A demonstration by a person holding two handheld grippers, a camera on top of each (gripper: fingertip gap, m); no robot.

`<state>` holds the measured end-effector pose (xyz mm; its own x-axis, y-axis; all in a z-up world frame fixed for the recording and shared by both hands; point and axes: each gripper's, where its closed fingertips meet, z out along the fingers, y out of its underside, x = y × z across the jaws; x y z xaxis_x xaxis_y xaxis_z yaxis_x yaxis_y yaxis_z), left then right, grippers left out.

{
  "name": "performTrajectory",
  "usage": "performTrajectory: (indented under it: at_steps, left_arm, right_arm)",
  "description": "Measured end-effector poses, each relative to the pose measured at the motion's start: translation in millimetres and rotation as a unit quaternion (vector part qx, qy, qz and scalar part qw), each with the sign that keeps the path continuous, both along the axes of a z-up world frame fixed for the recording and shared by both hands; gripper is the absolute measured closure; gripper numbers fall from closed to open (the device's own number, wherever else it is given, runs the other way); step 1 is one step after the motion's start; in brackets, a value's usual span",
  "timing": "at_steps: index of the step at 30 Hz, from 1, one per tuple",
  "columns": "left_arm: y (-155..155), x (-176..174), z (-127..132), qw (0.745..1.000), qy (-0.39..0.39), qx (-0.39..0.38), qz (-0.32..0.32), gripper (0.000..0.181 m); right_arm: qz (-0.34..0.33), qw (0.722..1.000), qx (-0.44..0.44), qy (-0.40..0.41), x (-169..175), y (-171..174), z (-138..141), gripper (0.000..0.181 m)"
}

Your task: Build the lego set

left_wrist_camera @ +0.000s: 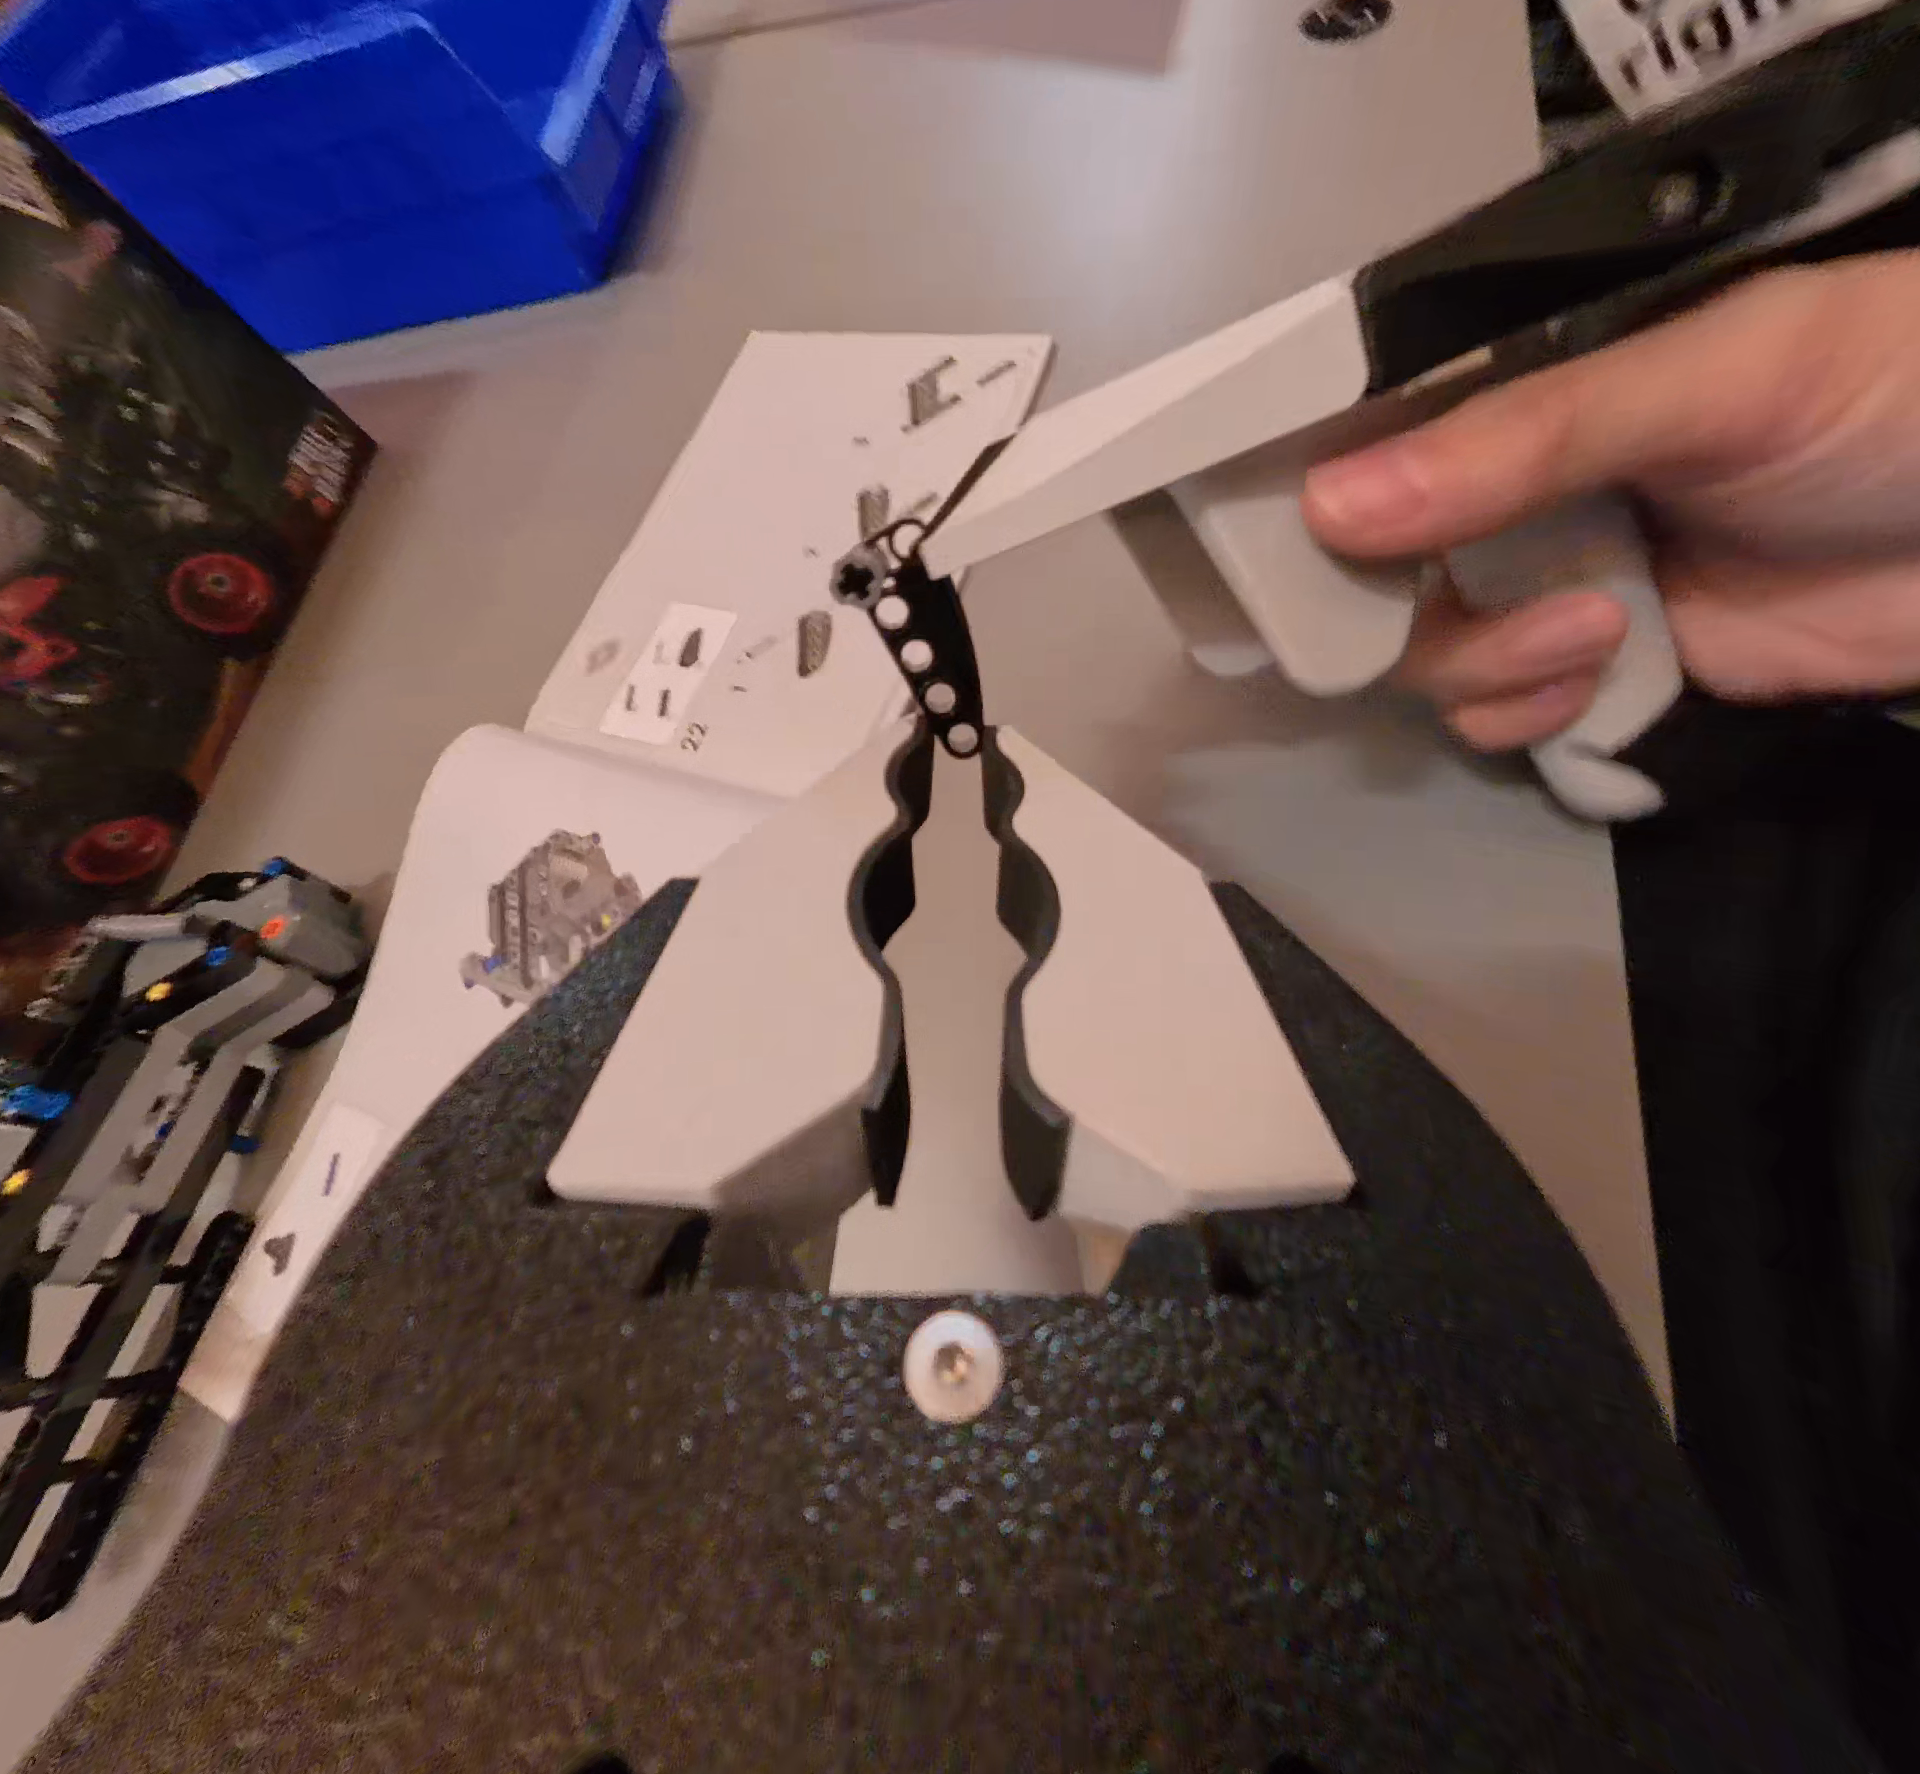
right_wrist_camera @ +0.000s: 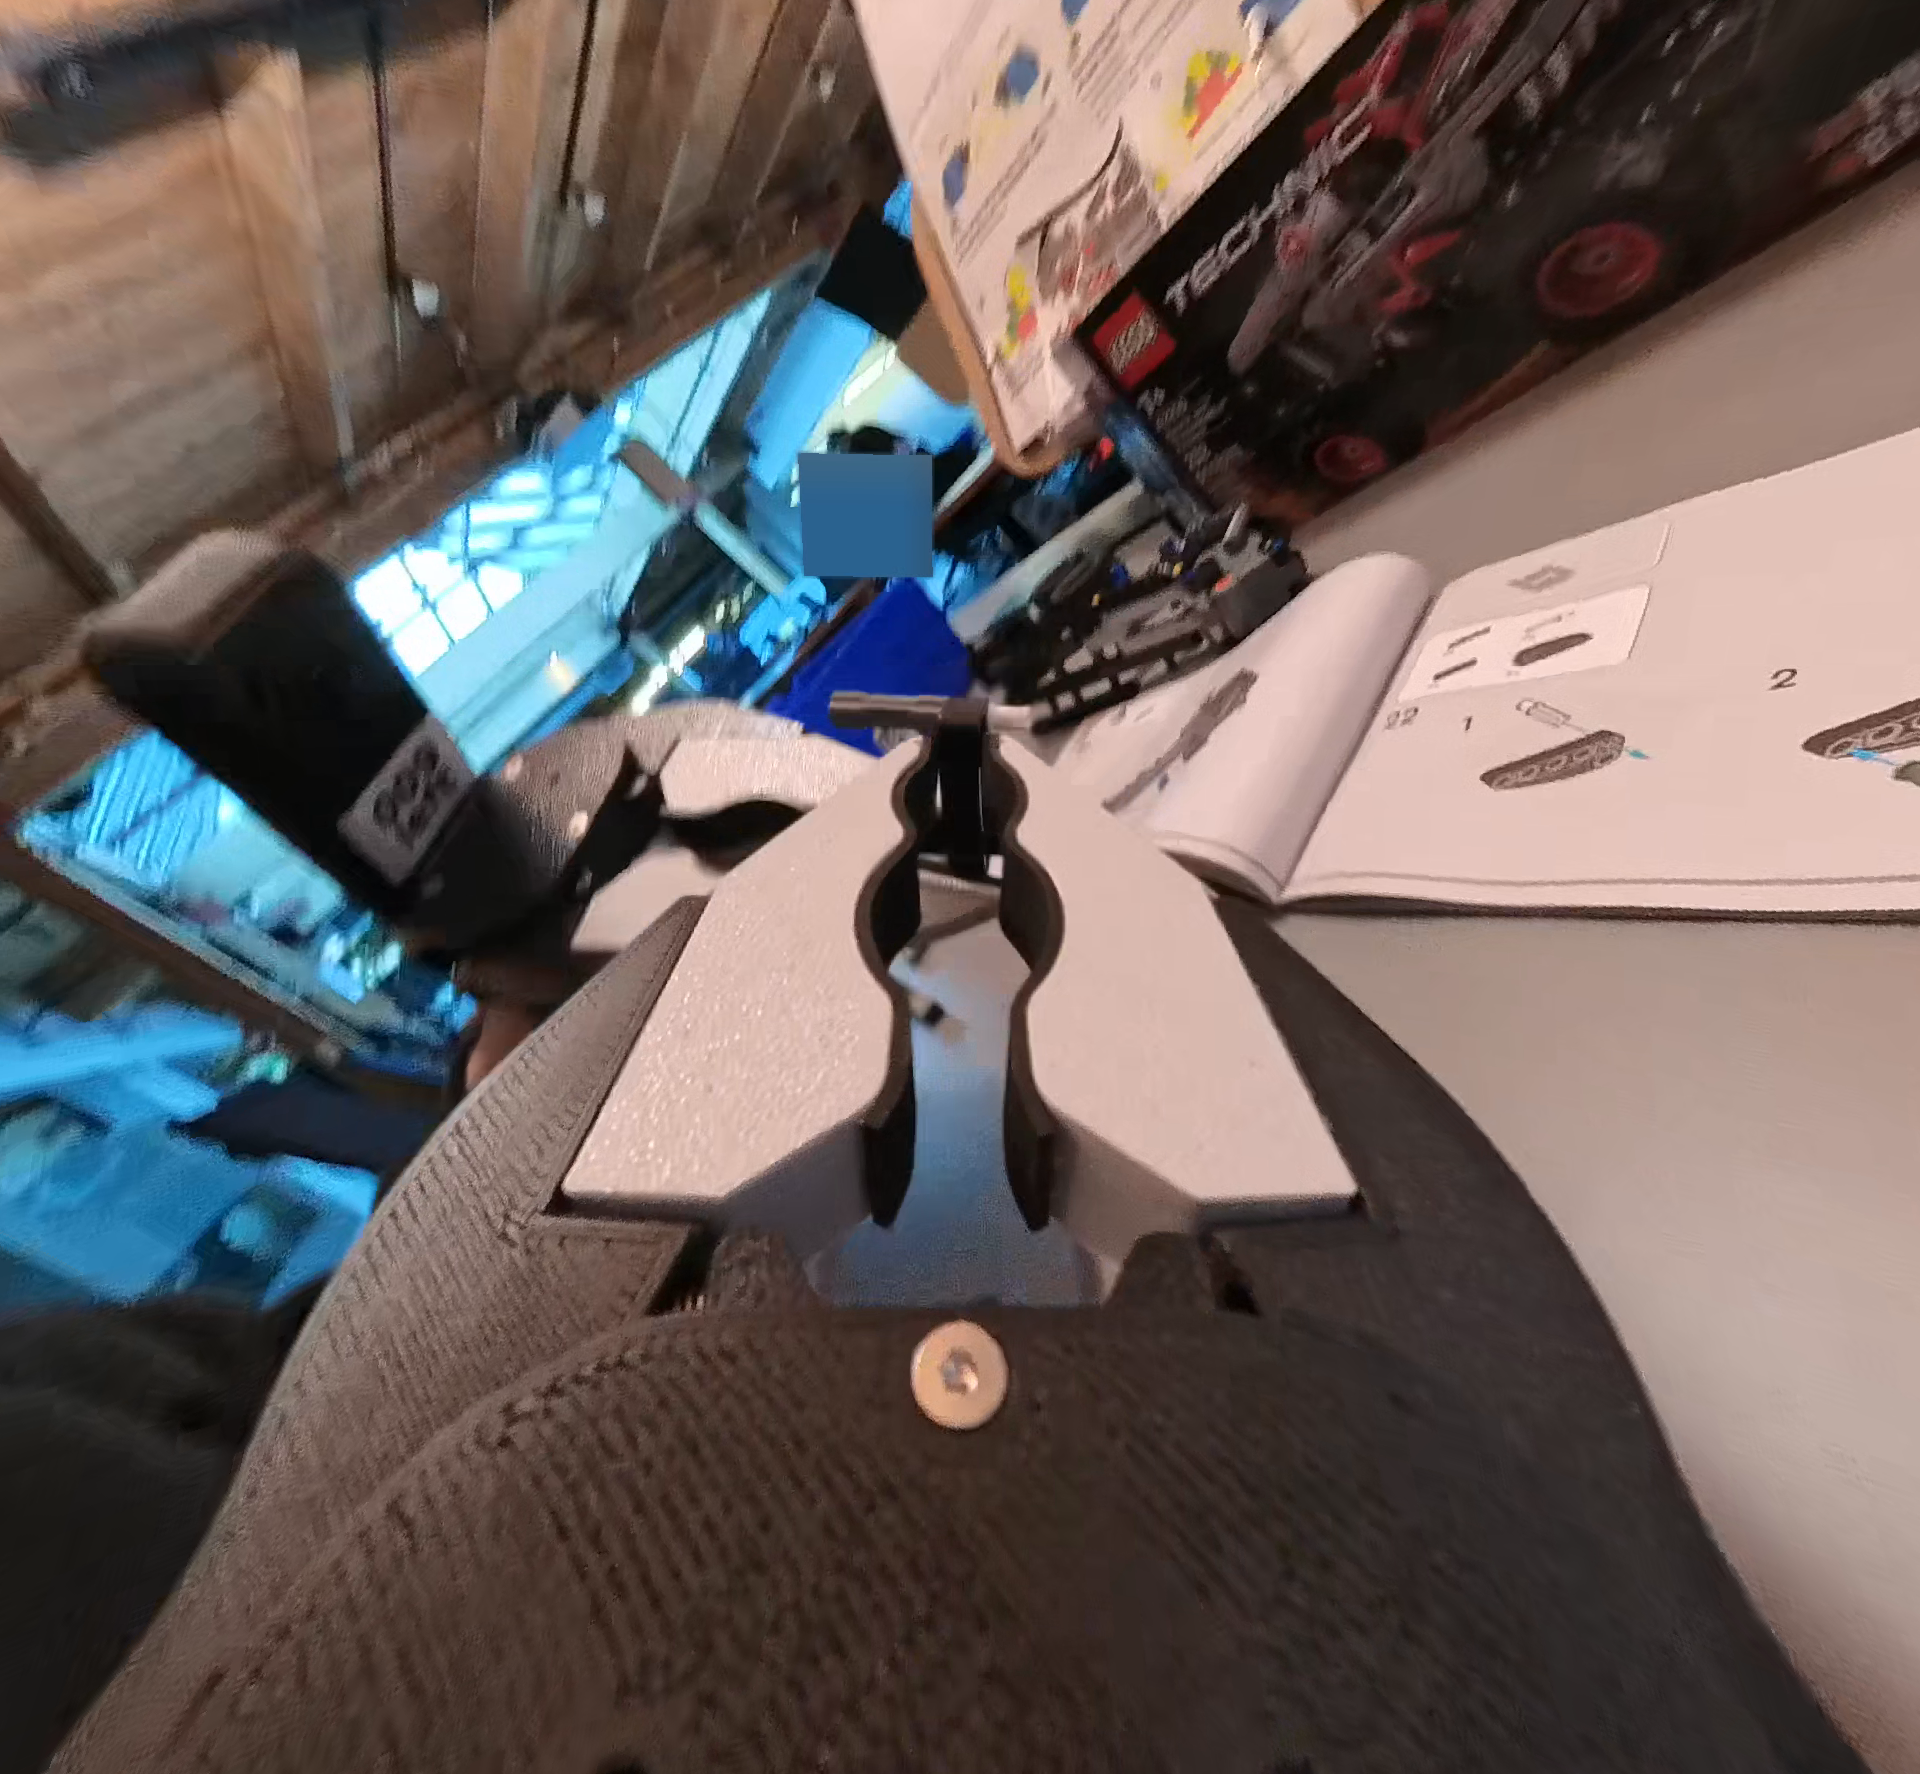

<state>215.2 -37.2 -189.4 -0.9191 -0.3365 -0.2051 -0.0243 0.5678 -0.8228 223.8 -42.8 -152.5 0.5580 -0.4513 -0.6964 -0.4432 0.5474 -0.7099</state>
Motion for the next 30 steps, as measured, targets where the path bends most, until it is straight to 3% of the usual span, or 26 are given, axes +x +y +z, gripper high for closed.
performTrajectory:
  at_steps: [3, 6, 12, 14, 19, 22, 27, 30]
  left_arm:
    - [9, -9, -15, 0.998, 0.036, 0.039, -0.046, 0.176]
    - [25, -12, -32, 0.992, 0.059, 0.100, -0.054, 0.176]
    - [36, -16, -56, 0.992, 0.061, 0.108, -0.013, 0.176]
    - [42, -20, -69, 0.991, 0.052, 0.122, -0.004, 0.176]
    - [44, -26, -69, 0.993, 0.026, 0.113, -0.008, 0.176]
    - [46, -24, -69, 0.994, 0.048, 0.094, 0.007, 0.175]
    - [49, -23, -68, 0.995, 0.062, 0.078, 0.021, 0.171]
    - [50, -22, -68, 0.995, 0.064, 0.077, 0.026, 0.169]
  right_arm:
    - [0.075, 0.993, -0.087, -0.002, -15, -1, -18, 0.174]
    - [0.108, 0.969, -0.218, -0.046, -25, -12, -32, 0.161]
    - [0.112, 0.867, -0.465, -0.139, -24, -23, -56, 0.157]
    - [0.147, 0.838, -0.502, -0.159, -30, -12, -66, 0.156]
    - [0.180, 0.775, -0.562, -0.224, -31, 7, -76, 0.152]
    - [0.199, 0.762, -0.582, -0.203, -27, 5, -89, 0.150]
    - [0.215, 0.779, -0.557, -0.190, -31, 10, -94, 0.153]
    - [0.203, 0.773, -0.567, -0.200, -28, 11, -94, 0.155]
